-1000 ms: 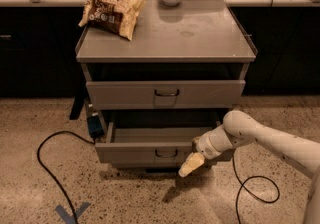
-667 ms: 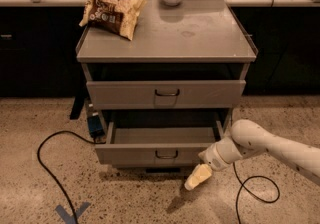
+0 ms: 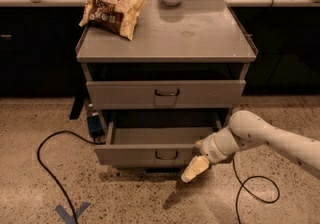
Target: Open middle drawer
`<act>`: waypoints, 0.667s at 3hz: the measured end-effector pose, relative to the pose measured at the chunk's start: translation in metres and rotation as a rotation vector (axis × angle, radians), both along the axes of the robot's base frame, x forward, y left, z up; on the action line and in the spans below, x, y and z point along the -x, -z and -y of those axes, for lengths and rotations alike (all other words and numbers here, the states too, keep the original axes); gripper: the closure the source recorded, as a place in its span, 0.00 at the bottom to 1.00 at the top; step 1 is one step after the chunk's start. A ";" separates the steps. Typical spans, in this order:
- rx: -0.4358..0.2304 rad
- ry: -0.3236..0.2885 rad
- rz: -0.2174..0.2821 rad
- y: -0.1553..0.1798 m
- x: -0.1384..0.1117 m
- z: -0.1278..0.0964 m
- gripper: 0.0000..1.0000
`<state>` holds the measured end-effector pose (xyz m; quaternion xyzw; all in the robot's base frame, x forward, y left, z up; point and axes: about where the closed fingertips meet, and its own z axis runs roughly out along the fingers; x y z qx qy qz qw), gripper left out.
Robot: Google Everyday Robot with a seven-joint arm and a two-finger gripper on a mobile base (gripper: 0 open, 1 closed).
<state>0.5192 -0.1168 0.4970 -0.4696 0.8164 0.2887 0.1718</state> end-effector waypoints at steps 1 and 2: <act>0.018 -0.057 0.114 -0.018 -0.037 -0.014 0.00; 0.020 -0.087 0.139 -0.005 -0.059 -0.020 0.00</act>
Offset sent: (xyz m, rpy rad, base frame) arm 0.0893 0.0258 -0.0166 -0.0199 -0.1655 0.1196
